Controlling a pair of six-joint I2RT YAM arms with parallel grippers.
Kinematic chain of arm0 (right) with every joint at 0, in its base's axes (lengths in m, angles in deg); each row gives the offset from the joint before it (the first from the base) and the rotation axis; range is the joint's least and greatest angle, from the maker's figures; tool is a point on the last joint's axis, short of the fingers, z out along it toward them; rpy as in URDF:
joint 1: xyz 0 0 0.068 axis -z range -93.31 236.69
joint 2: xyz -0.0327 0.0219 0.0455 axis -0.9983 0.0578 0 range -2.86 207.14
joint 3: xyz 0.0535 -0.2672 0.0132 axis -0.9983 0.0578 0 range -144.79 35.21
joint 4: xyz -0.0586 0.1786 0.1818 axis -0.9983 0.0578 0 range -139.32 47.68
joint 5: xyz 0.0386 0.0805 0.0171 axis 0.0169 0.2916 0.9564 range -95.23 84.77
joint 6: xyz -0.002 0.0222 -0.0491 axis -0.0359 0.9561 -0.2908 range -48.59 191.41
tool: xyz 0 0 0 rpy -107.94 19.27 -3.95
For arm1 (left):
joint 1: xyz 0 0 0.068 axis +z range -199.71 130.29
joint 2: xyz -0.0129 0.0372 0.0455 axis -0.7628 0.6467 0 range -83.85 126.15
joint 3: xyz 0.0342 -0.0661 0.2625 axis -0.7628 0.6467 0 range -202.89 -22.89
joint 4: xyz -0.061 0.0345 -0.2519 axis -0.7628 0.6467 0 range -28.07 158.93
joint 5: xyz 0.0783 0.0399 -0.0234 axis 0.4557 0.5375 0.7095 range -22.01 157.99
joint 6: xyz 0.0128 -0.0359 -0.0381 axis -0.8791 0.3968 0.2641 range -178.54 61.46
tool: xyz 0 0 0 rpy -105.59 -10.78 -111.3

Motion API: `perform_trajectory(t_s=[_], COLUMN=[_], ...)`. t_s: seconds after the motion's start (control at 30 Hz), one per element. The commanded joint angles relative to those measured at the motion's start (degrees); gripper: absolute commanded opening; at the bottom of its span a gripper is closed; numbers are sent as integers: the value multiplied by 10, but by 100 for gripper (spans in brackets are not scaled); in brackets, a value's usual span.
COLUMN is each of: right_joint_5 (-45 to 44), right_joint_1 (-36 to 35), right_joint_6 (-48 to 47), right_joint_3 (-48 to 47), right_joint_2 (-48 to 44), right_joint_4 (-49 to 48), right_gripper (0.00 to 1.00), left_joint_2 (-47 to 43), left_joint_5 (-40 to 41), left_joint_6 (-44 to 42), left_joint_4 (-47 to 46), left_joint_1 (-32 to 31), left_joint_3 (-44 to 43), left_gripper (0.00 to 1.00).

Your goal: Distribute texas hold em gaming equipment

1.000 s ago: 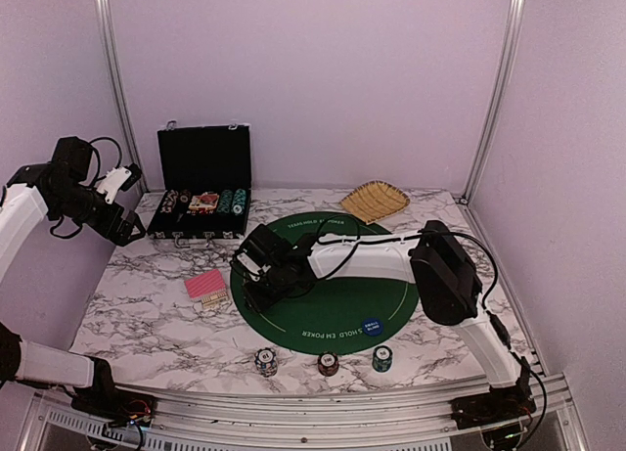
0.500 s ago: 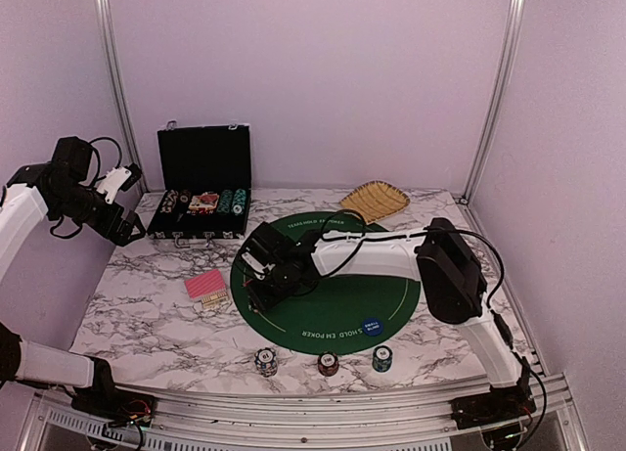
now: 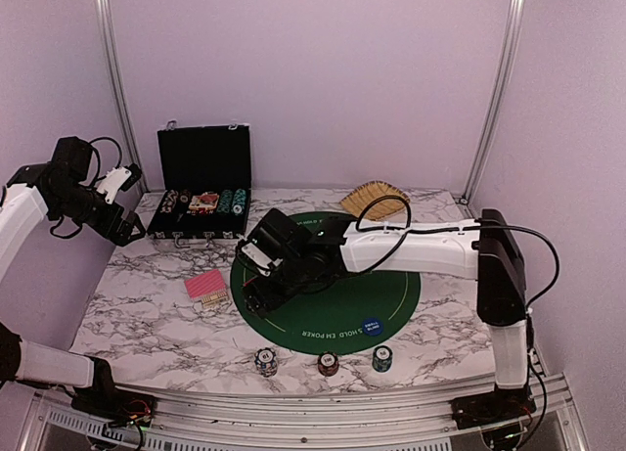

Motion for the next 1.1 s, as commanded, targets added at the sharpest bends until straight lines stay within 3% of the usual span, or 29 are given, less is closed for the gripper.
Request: perform_trajectory(t_s=[0.0, 0.6, 1.07], right_joint_5=[35, 34, 56], right_joint_1=[-32, -92, -100], right_joint_6=[-1, -15, -19], right_joint_3=[23, 33, 33], right_joint_2=[-33, 6, 27], right_joint_4=[7, 59, 45], right_gripper=[92, 96, 80], left_joint_2=[-16, -19, -18], left_joint_5=[4, 0, 1], left_joint_6=[-6, -2, -3], left_joint_4=[20, 21, 22], left_joint_1=[-2, -2, -2], left_joint_3=[-6, -5, -8], left_gripper=[99, 99, 99])
